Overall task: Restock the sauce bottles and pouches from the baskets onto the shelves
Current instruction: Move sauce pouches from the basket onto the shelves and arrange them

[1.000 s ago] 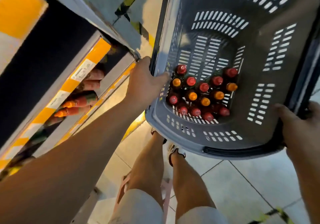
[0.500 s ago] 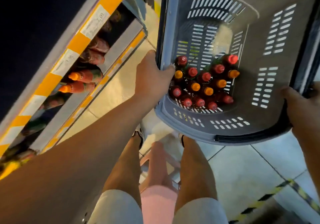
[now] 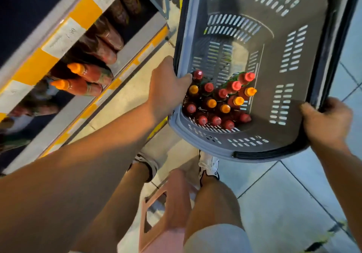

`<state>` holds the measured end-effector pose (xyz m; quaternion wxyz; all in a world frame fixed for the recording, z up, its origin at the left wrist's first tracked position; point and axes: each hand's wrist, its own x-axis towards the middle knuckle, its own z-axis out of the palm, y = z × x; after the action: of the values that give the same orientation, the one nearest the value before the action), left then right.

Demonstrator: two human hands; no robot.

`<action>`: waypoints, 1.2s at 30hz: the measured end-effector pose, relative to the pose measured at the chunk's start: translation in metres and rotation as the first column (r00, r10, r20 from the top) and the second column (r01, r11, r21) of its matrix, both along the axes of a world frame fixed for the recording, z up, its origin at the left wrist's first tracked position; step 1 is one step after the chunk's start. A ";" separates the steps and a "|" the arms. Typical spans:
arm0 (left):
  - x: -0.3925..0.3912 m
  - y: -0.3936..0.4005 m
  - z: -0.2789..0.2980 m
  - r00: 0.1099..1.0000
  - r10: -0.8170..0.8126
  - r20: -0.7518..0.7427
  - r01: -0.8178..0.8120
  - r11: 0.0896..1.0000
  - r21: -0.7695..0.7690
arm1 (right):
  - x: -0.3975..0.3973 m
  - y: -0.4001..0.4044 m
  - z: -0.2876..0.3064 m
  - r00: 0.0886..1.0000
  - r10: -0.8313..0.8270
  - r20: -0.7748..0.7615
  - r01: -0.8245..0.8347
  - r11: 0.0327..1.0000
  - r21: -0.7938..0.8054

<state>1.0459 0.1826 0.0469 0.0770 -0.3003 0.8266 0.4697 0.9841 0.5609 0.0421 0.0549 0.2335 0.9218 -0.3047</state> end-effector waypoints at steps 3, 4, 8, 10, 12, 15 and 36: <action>0.000 -0.005 -0.026 1.000 -0.016 0.015 0.016 0.999 -0.034 | 0.003 -0.005 -0.024 1.000 -0.008 -0.001 0.008 1.000 -0.003; 0.001 -0.007 -0.034 1.000 -0.012 0.013 0.012 0.999 -0.050 | 0.004 -0.007 -0.031 1.000 -0.006 -0.008 0.006 1.000 -0.002; 0.005 -0.011 -0.060 1.000 0.009 0.002 -0.008 0.998 -0.057 | 0.008 -0.012 -0.053 0.998 0.060 -0.031 -0.058 0.996 0.068; 0.003 -0.013 -0.067 1.000 -0.006 0.003 0.006 0.996 -0.089 | 0.002 -0.016 -0.058 0.995 0.089 -0.047 -0.084 0.992 0.092; -0.001 -0.016 -0.073 1.000 -0.017 -0.014 0.015 0.993 -0.114 | -0.007 -0.015 -0.063 0.992 0.113 -0.050 -0.107 0.988 0.115; -0.004 -0.017 -0.078 0.999 -0.046 -0.007 0.045 0.990 -0.136 | -0.014 -0.010 -0.068 0.987 0.147 -0.057 -0.138 0.981 0.135; 0.064 -0.013 -0.034 0.922 -0.246 0.299 0.311 0.930 -0.196 | -0.008 -0.032 -0.057 0.938 0.338 0.071 -0.345 0.902 0.259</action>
<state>1.1097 0.1696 0.0128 0.2183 -0.2470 0.8933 0.3055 0.9764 0.5290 -0.0151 0.0867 0.0774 0.9802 -0.1601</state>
